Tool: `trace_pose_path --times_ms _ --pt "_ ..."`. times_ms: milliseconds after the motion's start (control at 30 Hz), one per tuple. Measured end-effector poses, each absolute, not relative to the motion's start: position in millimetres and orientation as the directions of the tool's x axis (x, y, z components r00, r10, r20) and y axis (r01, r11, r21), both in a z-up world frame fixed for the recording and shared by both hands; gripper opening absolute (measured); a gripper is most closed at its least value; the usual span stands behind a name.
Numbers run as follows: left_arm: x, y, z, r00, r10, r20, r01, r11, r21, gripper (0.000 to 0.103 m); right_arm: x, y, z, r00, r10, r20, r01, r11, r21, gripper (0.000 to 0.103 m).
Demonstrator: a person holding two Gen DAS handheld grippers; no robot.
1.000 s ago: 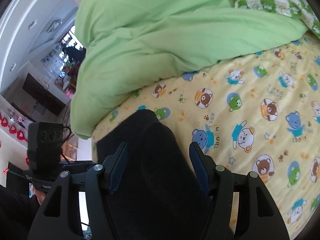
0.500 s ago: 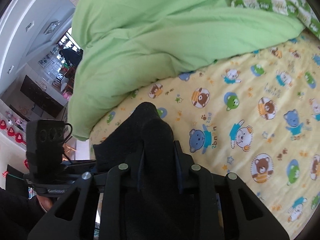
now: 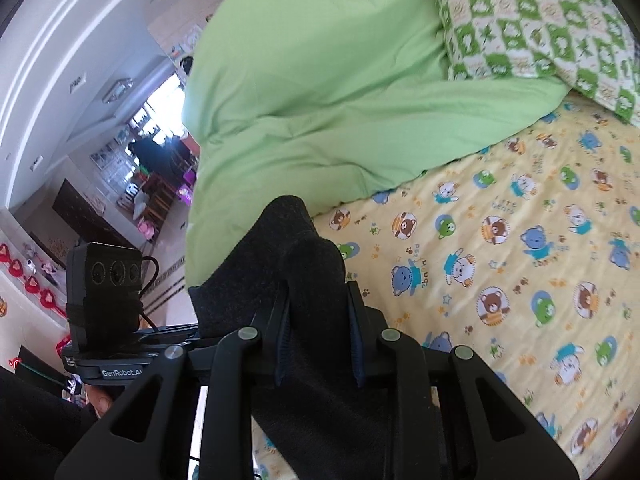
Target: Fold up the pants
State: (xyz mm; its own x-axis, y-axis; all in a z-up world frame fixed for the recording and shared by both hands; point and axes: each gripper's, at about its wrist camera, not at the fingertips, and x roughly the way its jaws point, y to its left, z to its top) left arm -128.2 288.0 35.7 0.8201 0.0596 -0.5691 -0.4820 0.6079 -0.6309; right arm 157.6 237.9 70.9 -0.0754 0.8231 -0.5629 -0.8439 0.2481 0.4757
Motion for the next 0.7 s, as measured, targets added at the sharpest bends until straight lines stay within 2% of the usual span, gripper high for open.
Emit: trace_pose_path --times_ms 400,700 --pt "-106 228 81 0.849 -0.003 -0.529 -0.369 0.713 -0.596 0.019 145 162 94 0.014 0.891 -0.453 -0.819 0.270 0.506 0.026" --pt "-74 151 113 0.845 -0.088 -0.528 -0.236 0.824 -0.516 0.019 130 76 99 0.131 0.926 -0.355 -0.790 0.314 0.527 0.026"
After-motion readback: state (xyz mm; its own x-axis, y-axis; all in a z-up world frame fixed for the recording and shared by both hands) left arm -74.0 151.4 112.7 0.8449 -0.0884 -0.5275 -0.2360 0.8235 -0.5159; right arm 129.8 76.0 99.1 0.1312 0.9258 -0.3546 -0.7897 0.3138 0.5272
